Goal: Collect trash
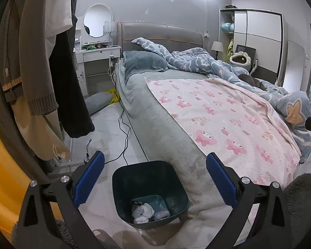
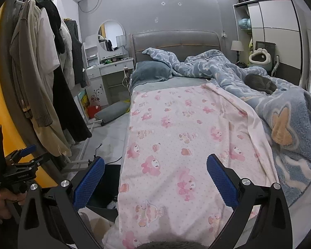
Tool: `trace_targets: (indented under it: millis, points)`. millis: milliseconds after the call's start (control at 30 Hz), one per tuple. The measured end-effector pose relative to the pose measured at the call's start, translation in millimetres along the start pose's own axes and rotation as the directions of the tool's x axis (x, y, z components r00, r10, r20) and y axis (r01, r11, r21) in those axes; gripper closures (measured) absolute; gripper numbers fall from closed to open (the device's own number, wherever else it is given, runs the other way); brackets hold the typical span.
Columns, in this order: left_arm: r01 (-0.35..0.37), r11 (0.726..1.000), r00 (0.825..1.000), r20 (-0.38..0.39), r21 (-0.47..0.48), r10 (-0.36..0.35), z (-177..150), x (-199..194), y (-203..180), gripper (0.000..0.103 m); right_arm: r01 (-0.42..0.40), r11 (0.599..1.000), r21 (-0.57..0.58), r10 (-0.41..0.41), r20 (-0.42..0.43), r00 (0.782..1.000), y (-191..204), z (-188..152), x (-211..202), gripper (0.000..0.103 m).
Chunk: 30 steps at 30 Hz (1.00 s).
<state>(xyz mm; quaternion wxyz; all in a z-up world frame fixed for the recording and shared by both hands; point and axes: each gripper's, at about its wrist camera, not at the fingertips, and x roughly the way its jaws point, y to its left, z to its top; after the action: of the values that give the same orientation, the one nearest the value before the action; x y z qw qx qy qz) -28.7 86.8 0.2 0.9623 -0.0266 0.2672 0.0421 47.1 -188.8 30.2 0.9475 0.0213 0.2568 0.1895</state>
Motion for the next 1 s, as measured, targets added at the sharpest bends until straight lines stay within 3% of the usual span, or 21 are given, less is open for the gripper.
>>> trace_targets:
  millis: [1000]
  points:
    - [-0.001,1.000,1.000,-0.008,-0.006,0.001,-0.9,0.1,0.7,0.003,-0.002,1.000,0.001,0.002,-0.004,1.000,1.2,0.3,0.1,0.003]
